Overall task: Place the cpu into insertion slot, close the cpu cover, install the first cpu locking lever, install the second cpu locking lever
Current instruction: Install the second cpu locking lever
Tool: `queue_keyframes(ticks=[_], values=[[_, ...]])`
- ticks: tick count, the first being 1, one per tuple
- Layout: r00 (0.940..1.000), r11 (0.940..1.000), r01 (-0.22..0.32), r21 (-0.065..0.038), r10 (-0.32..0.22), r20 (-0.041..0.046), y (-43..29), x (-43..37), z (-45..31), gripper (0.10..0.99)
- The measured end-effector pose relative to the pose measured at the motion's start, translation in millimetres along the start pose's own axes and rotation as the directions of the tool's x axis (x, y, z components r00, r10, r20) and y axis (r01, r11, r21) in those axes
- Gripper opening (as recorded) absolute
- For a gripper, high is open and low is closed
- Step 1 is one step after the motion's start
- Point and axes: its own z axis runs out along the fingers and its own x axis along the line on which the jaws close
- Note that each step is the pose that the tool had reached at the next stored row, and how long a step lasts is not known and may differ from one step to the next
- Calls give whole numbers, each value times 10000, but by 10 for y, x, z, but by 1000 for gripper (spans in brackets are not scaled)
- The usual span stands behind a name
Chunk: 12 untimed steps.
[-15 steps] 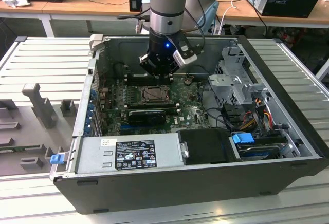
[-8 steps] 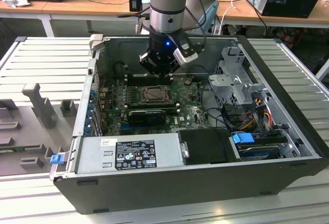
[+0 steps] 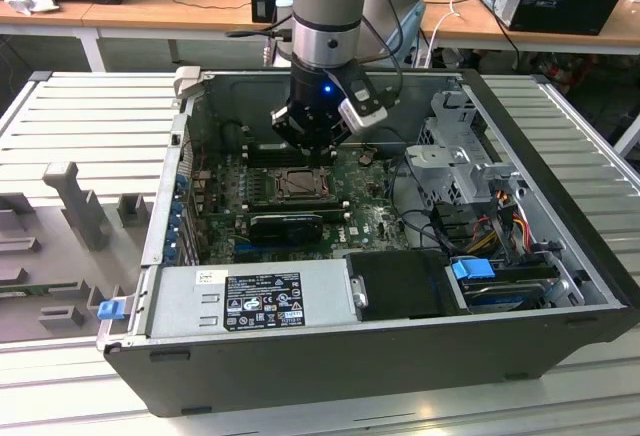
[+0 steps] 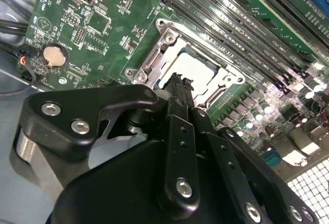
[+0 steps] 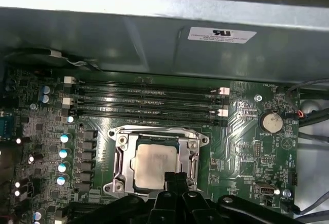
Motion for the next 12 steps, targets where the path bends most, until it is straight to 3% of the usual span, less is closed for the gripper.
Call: queue_keyframes(ticks=[5,12], values=[[10000,10000,2,-3,-2,1,1,-1,-81,106],[10000,10000,2,-1,-2,0,-128,8,-88,106]])
